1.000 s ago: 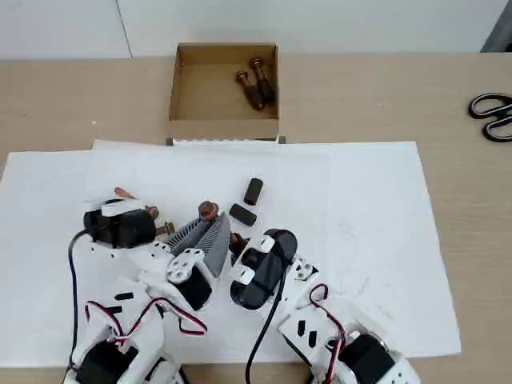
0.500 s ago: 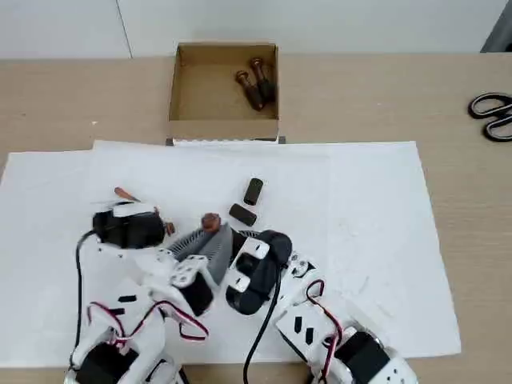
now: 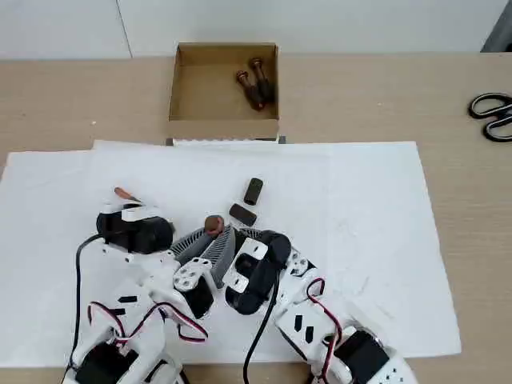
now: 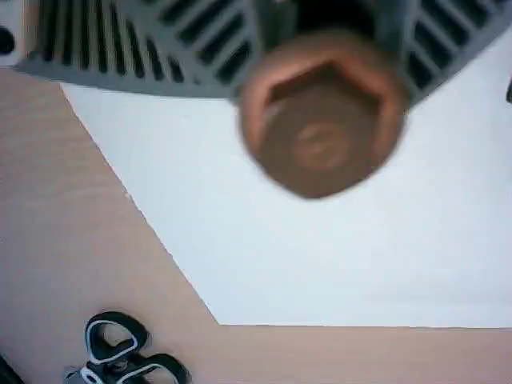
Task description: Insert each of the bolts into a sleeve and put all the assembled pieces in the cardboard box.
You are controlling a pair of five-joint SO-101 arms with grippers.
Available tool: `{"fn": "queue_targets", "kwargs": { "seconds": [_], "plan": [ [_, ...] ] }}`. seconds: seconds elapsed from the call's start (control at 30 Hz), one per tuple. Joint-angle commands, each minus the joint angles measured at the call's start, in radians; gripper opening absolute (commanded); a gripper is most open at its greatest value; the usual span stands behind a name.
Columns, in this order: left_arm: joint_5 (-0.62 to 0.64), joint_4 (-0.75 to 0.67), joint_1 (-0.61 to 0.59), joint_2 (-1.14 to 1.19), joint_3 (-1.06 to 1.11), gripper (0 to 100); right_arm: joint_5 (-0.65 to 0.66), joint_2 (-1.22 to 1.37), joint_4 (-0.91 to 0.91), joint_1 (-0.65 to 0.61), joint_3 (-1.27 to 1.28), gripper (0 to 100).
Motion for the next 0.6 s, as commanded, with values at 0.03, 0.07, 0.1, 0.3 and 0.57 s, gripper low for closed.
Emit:
{"fn": "queue_targets", "kwargs": {
  "seconds": [0.03,0.07,0.1,0.3,0.57],
  "plan": [
    [-0.026,0.029,0.018,0.008,0.025,23,0.008,-0.012,-0.054,0.004,-0.011,0.2],
    [-0.031,0.031,0.018,0.008,0.025,22,0.008,-0.012,-0.054,0.004,-0.005,0.2],
    [-0.032,0.035,0.018,0.008,0.025,22,0.008,-0.012,-0.054,0.004,-0.002,0.2],
    [-0.034,0.048,0.009,0.008,0.024,22,0.008,-0.012,-0.056,0.004,0.003,0.2],
    [-0.091,0.069,-0.058,0.008,-0.027,23,0.005,-0.015,-0.054,0.010,0.063,0.2]
  ]
}}
